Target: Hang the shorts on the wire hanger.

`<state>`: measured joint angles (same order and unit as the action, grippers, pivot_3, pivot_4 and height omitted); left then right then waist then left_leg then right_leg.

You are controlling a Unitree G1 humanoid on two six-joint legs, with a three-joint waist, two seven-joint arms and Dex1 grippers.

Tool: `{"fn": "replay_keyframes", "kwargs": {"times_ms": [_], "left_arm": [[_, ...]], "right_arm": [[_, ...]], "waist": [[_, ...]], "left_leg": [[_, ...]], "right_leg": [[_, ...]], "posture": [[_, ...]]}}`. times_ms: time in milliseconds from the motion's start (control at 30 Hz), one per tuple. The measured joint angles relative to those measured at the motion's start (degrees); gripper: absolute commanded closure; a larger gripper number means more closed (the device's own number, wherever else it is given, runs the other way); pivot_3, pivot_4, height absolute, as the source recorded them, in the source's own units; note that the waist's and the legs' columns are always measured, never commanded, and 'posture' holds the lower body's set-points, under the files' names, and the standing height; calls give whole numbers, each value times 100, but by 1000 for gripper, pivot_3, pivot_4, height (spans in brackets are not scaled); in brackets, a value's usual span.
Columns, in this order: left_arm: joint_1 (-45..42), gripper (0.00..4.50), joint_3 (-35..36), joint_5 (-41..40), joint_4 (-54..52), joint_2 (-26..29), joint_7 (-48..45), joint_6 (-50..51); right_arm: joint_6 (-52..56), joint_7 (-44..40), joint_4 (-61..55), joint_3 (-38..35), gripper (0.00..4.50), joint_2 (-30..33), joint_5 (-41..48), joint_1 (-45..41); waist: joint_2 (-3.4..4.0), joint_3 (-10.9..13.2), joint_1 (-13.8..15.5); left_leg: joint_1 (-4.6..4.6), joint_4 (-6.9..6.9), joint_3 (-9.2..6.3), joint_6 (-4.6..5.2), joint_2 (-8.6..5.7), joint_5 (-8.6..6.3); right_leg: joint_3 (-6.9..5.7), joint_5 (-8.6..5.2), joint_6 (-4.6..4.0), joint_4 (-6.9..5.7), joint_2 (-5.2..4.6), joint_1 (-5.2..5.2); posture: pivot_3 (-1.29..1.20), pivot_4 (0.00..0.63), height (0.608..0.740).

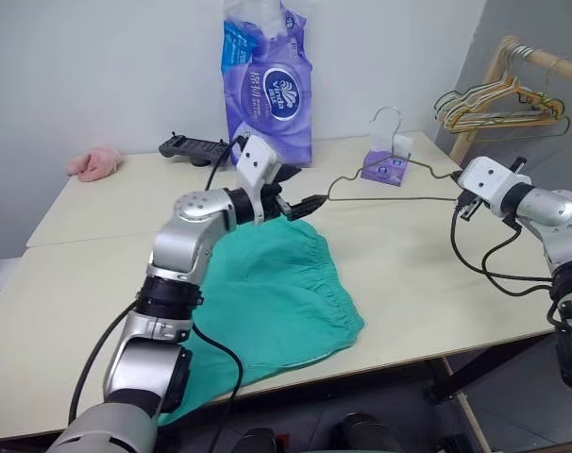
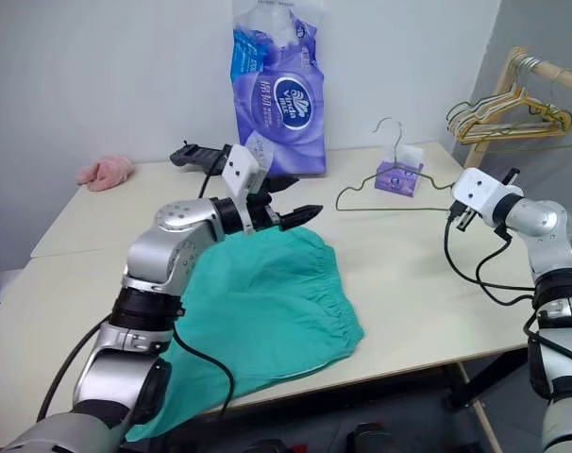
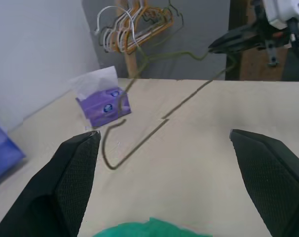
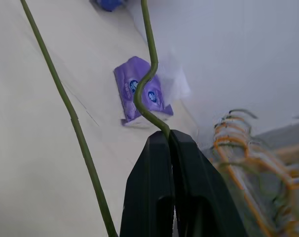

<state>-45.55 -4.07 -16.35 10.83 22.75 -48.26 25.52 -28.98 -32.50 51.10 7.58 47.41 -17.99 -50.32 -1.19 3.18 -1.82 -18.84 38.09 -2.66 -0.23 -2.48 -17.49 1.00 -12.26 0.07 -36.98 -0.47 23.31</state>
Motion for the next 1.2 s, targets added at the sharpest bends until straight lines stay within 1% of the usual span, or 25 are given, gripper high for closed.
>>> {"fn": "replay_keyframes", "kwargs": {"times_ms": [133,267,400,500,667,767,900,967,1100,1200], "left_arm": [[-279,31,-4,-11,455,138,-395,-158],[-298,31,-71,5,981,243,-958,-328],[-364,31,-131,100,1368,288,-1318,-600],[-639,31,-133,232,1843,290,-1416,-989],[-964,31,-198,494,2404,293,-1602,-1630],[-971,31,-368,768,2845,201,-1650,-2068],[-970,31,-588,1040,3159,7,-1783,-2442],[-971,31,-648,1151,3295,-63,-1752,-2606],[-1038,31,-650,1407,3783,-204,-1342,-3102],[-1119,651,-651,1532,3991,-254,-1219,-3282]], "right_arm": [[-933,812,-116,174,4500,286,-615,-59],[-1725,1565,-165,314,4500,486,-1151,-104],[-2425,1970,-513,410,4500,635,-1506,-104],[-2777,2130,-765,462,4500,690,-1667,-89],[-3048,2131,-973,486,4500,728,-1660,-42],[-3072,2000,-1266,480,4500,697,-1404,-33],[-2941,1743,-1718,479,4500,512,-1139,-41],[-2849,1609,-1972,478,4500,424,-989,-62],[-2656,1439,-2325,470,4500,377,-975,-76],[-2537,1377,-2389,469,4500,367,-976,-75]], "waist": [[-1,0,2],[-1,1,-7],[-3,2,-9],[-5,3,-9],[-5,3,-18],[-5,3,-25],[-5,3,-37],[-5,3,-41],[-6,3,-32],[-6,3,-29]], "left_leg": [[-1,-2,4,0,-1,0],[0,-4,10,0,1,0],[-1,-3,12,0,2,0],[0,-1,11,1,2,0],[-2,-2,26,6,1,-3],[0,-2,27,9,4,-5],[-2,-2,28,13,6,-7],[-1,-2,29,16,6,-9],[2,1,25,20,6,-11],[1,1,27,24,6,-14]], "right_leg": [[3,-1,-1,1,0,0],[8,-3,-4,0,4,0],[10,-3,-4,0,6,0],[9,-3,-4,1,7,0],[21,-2,-4,1,7,0],[22,-2,-4,0,10,0],[23,-2,-4,1,12,0],[24,-2,-4,0,12,0],[20,-2,-3,2,11,0],[20,-2,-2,3,11,0]], "posture": [[-11,0,740],[-29,0,740],[-43,0,740],[-43,0,740],[-61,0,740],[-61,0,740],[-69,0,740],[-74,0,740],[-74,0,740],[-75,0,740]]}}
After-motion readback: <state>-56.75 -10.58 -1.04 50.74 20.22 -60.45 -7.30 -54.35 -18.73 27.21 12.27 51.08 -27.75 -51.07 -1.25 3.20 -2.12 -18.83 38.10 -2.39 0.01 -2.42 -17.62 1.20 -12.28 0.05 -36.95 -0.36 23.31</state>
